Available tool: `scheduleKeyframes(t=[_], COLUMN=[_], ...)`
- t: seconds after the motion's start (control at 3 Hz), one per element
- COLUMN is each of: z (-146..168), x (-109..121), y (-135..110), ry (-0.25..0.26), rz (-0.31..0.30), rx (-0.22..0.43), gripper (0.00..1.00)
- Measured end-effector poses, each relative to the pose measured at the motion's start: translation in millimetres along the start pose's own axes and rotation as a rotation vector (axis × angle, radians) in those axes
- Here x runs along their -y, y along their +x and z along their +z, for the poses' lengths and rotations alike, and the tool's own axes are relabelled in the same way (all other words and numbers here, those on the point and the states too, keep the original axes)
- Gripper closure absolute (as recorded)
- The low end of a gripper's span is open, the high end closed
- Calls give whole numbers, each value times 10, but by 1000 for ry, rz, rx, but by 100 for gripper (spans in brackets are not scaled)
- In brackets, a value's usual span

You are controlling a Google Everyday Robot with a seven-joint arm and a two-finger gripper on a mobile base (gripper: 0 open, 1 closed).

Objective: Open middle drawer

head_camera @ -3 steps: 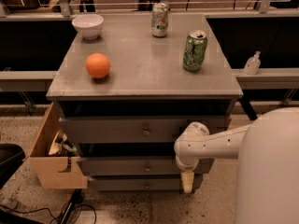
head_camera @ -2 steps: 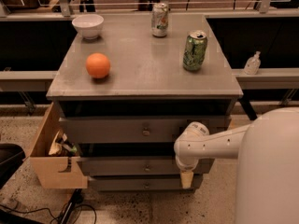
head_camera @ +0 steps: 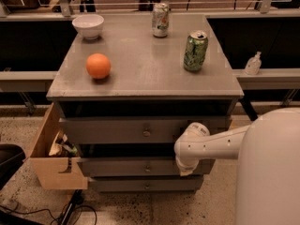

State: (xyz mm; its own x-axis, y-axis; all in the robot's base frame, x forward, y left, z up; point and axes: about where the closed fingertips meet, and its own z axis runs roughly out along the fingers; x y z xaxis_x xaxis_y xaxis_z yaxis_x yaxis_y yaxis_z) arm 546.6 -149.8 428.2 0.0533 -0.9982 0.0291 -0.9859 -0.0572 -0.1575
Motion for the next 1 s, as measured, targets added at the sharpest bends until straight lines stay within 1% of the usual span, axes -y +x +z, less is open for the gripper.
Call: scheduleKeyframes(t=[0.33,0.67,1.0], z=[7,-6,-7], x=[-8,-6,-6], y=[1,2,2], ry=[-2,-2,-2], rz=[0,0,0], rx=[0,0,0], gripper=[87,100,100])
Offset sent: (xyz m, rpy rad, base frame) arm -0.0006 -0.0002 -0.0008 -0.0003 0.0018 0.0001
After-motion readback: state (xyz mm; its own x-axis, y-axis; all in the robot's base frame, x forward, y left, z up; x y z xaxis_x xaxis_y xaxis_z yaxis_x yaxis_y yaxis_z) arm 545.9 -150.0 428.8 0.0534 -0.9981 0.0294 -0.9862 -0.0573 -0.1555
